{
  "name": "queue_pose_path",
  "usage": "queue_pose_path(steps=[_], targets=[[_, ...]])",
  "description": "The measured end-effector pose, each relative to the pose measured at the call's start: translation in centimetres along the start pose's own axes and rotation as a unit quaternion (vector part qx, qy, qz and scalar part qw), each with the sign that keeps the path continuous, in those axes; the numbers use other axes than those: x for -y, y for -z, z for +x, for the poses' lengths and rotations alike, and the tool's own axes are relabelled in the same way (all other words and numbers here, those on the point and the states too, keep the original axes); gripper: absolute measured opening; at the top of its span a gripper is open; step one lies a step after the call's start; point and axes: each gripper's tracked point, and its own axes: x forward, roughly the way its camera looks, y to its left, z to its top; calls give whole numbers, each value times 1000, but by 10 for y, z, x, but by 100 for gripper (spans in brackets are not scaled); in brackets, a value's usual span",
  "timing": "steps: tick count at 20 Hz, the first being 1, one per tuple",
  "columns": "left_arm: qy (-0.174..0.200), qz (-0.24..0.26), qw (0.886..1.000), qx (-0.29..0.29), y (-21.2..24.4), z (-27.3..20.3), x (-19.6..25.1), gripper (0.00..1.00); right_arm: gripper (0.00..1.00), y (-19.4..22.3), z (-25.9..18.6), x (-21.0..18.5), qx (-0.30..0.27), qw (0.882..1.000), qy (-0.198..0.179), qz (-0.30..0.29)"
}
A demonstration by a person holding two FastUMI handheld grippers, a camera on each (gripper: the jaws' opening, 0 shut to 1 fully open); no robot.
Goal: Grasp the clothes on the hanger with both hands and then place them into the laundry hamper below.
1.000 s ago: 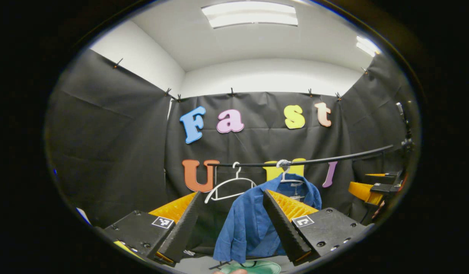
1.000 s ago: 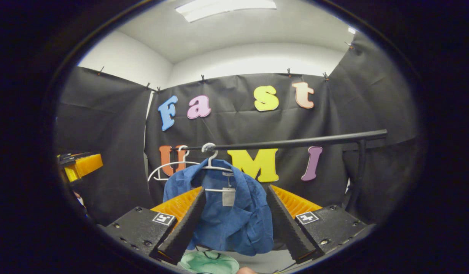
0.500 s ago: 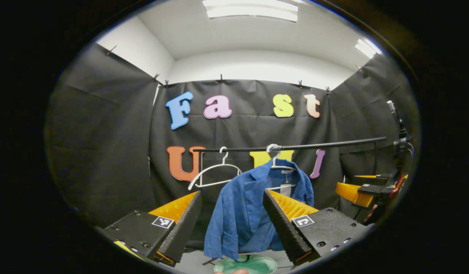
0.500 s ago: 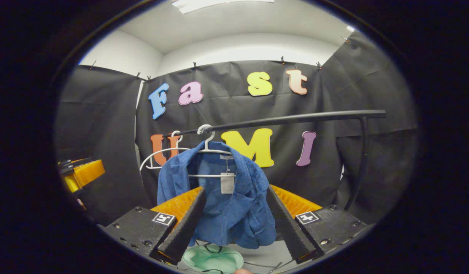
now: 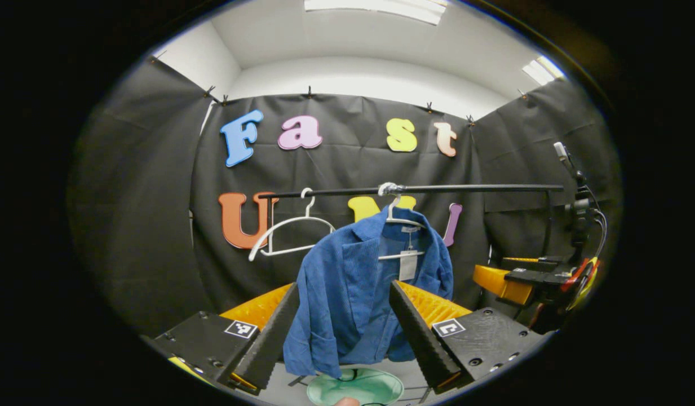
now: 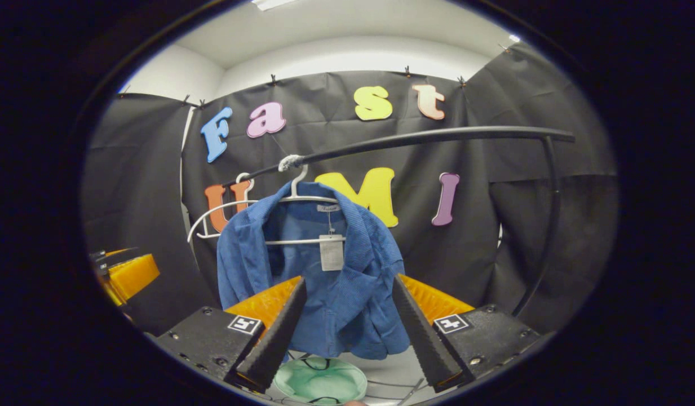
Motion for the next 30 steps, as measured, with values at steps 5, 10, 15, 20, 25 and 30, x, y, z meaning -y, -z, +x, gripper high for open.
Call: queue_pose_path(steps=[5, 10, 15, 20, 25, 30], targets=[[-13, -3, 1000, -18, 25, 38, 11, 98, 95, 13, 57, 1, -20, 999, -20, 28], [-23, -12, 999, -37, 42, 83, 19, 97, 89, 27, 115, 5, -52, 997, -38, 43], [-41, -37, 997, -58, 60, 131, 28, 96, 89, 32, 165, 17, -74, 995, -32, 65], [-56, -47, 995, -74, 76, 164, 30, 100, 88, 43, 193, 15, -102, 988, -45, 104], [-75, -49, 993, -81, 81, 192, 21, 88, 89, 51, 204, 7, -120, 982, -70, 128], [-69, -58, 992, -88, 90, 210, 24, 86, 83, 52, 213, 15, -122, 979, -78, 142]])
